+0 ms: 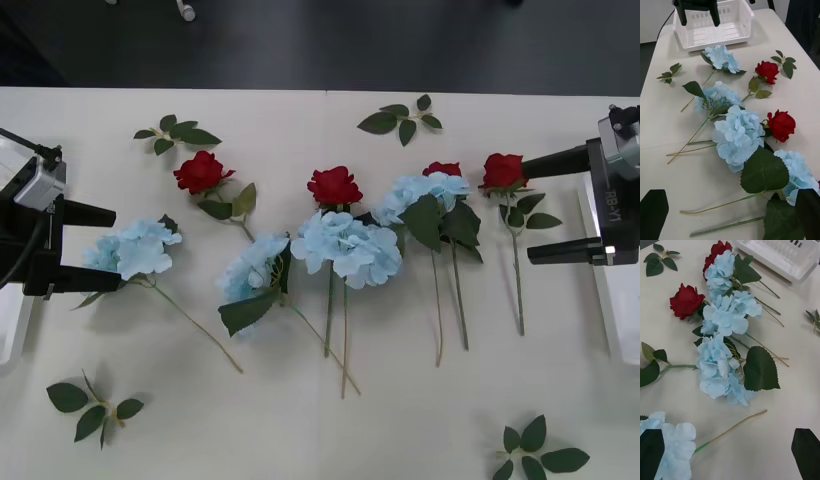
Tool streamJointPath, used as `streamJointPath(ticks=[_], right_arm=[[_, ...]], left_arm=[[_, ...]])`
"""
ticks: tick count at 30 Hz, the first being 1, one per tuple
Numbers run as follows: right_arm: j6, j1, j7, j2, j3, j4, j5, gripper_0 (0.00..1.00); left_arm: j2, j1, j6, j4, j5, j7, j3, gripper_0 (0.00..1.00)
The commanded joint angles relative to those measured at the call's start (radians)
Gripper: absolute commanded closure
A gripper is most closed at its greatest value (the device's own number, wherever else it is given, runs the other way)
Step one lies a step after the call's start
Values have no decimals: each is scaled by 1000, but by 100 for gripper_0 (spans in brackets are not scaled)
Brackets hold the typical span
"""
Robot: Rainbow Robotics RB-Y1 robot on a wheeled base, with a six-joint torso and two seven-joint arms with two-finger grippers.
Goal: Put the red flowers into the right box and the blue flowers into the left box
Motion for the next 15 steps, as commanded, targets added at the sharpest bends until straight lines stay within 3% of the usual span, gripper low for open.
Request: streamJointPath(ticks=[1,2,7,15], right_arm=[[4,42,-16,29,28,16,8,0],[-2,45,-16,32,25,17,8,0],[-42,54,-16,23,27,17,13,0],[-140,46,-104,-52,45,17,17,0]], left_arm=[[37,-19,-6,-15,8,-34,7,0],[18,24,2,2,-3,-34,-3,0],[12,30,-23,-3,-3,30,-10,0],[15,30,-87,-10,-51,383,-63,0]])
